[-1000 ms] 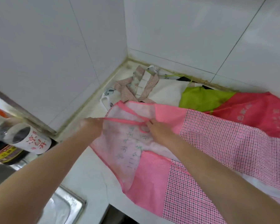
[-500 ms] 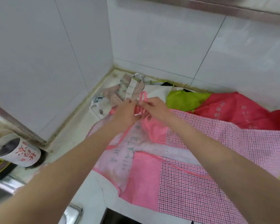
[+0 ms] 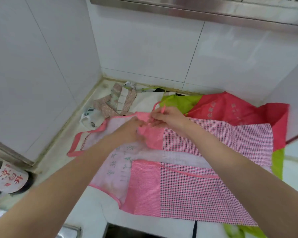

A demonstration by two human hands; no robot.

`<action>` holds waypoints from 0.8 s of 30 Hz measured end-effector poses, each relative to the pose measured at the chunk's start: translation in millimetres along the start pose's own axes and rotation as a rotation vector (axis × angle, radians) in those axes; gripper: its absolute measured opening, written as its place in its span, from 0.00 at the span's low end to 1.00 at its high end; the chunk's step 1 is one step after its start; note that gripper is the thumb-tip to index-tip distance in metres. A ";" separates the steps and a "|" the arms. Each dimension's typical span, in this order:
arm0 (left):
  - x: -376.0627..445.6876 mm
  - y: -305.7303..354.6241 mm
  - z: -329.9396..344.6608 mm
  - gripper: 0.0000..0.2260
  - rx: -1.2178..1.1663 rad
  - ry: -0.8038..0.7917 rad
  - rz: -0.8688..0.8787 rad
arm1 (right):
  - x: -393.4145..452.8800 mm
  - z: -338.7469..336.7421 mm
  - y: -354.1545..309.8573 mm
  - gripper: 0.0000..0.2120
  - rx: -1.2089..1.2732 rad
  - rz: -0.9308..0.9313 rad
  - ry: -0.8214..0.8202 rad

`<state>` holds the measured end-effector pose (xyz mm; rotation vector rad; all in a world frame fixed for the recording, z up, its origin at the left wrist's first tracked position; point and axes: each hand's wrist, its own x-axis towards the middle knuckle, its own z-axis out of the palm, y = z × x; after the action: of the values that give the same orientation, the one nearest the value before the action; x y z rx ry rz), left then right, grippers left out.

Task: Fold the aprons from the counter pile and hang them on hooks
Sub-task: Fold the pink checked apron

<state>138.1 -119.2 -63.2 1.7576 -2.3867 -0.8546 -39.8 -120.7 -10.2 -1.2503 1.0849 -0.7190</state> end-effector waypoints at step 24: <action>101.0 31.7 15.4 0.23 0.161 0.012 0.046 | 0.2 -168.8 75.6 0.15 -1.337 0.281 0.233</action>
<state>69.8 -197.5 -89.0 1.7463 -2.5426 -0.6620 -205.3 -168.7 -77.4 -2.0477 2.0107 0.2090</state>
